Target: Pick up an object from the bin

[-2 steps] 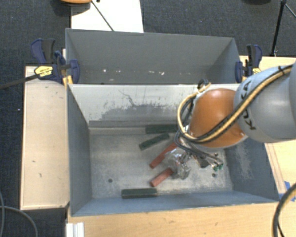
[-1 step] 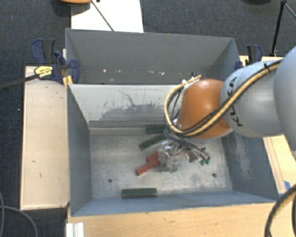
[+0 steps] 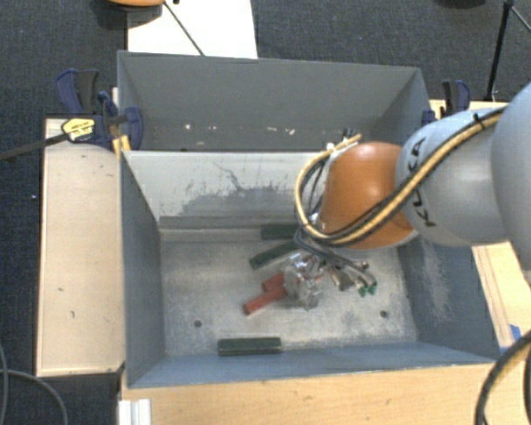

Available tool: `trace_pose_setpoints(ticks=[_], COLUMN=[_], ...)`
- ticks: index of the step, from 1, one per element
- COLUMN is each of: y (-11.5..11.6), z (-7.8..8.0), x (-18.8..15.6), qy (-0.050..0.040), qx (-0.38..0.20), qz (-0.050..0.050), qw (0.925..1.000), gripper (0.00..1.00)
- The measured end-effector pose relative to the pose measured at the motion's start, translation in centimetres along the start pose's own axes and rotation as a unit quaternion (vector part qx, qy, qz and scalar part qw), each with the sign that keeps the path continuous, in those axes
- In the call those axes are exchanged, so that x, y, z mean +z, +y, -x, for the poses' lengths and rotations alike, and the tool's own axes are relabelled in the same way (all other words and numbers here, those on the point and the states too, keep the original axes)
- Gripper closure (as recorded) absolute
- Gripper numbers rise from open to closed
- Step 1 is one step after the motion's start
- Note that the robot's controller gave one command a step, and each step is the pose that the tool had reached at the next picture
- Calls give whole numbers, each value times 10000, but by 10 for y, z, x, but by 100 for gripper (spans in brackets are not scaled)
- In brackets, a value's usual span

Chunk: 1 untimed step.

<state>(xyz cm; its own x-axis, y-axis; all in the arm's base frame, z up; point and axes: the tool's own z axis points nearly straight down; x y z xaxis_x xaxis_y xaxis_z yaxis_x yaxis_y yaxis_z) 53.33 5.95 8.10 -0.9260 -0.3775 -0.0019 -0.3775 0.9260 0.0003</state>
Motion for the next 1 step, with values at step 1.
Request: trace_pose_setpoints(ticks=[1], y=[37], z=[-7], x=[11], qy=[6], qx=[650], qz=[5], qw=[9979], gripper=[0])
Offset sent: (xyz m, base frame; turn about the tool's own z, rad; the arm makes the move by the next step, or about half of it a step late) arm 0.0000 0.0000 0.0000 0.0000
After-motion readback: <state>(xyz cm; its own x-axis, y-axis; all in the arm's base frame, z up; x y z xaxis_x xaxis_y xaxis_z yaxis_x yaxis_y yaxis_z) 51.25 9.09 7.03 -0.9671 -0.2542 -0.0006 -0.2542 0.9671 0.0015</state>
